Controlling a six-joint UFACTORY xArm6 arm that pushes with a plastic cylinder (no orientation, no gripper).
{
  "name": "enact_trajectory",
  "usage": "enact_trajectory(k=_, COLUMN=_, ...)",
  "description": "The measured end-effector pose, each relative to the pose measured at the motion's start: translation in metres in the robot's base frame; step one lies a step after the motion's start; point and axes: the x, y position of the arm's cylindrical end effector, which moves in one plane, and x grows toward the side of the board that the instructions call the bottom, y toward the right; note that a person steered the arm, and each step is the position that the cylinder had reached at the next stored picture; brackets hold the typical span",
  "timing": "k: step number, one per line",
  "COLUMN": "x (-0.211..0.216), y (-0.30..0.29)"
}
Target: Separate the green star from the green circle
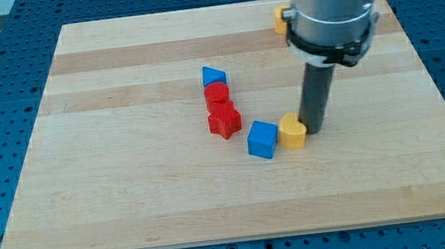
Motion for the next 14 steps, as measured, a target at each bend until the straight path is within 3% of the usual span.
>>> enact_trajectory(k=2, x=0.011, y=-0.009)
enact_trajectory(k=3, x=-0.001, y=0.014)
enact_trajectory(k=4, x=-0.048, y=0.060)
enact_trajectory(k=5, x=-0.134, y=0.078)
enact_trajectory(k=6, x=-0.184, y=0.077)
enact_trajectory(k=8, x=-0.177, y=0.078)
enact_trajectory(k=9, x=-0.114, y=0.142)
enact_trajectory(k=10, x=-0.141, y=0.235)
enact_trajectory(k=11, x=-0.190, y=0.252)
enact_trajectory(k=12, x=-0.284, y=0.230)
enact_trajectory(k=14, x=-0.296, y=0.213)
